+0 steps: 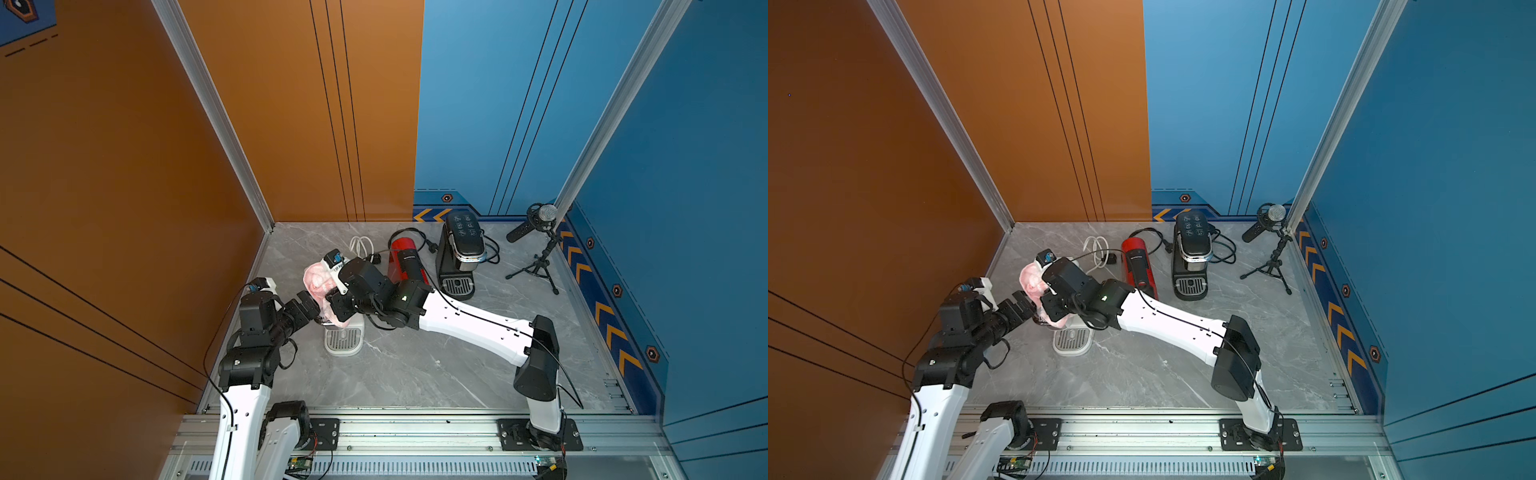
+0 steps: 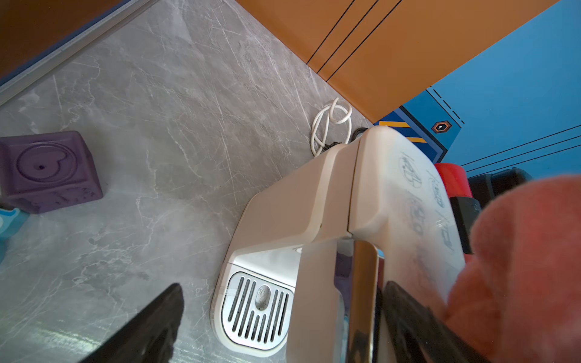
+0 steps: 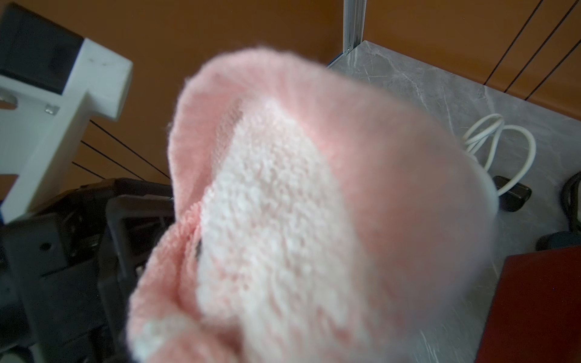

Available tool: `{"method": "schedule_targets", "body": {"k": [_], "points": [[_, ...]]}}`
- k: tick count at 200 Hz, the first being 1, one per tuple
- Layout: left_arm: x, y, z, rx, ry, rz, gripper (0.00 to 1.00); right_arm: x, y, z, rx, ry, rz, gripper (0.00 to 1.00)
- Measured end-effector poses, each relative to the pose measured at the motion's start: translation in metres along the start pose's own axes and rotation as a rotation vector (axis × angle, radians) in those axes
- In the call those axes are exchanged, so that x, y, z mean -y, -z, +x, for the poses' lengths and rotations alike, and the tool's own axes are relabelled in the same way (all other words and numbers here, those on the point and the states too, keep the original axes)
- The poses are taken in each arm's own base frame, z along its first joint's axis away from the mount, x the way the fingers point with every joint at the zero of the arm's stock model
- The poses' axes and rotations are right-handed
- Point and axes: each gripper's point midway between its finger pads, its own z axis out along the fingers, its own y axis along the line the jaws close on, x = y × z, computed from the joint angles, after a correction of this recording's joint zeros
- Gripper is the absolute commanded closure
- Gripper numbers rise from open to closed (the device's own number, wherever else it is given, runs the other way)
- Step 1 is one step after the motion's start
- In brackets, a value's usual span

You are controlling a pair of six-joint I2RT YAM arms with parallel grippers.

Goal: Wipe the surface of a coffee machine
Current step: Wipe the dirt from the surface of the coffee machine.

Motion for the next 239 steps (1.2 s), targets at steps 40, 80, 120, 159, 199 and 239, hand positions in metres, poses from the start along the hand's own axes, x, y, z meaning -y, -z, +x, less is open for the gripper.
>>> {"method": "schedule_targets", "body": {"k": [40,80,120,159,199,239], "points": [[0.0,0.001,0.002,0.002,0.007,0.005,0.01,0.038,-0.024,-0.029,0.067,-0.037,0.045,1.0],[0.0,0.002,0.004,-0.003,0.023,0.014,0.01,0.07,-0.057,-0.059,0.135,-0.061,0.069,1.0],[0.001,0.006,0.007,-0.018,0.031,0.023,0.01,0.06,-0.046,-0.05,0.125,-0.047,0.065,1.0],[0.005,0.013,0.013,-0.044,0.034,0.039,0.01,-0.002,0.004,0.004,0.053,-0.014,-0.053,1.0],[0.006,0.018,0.018,-0.059,0.035,0.053,0.01,0.003,-0.003,-0.004,0.07,-0.046,-0.077,1.0],[0.009,0.016,0.019,-0.077,0.037,0.066,0.01,0.073,-0.054,-0.058,0.167,-0.134,-0.013,1.0]]}}
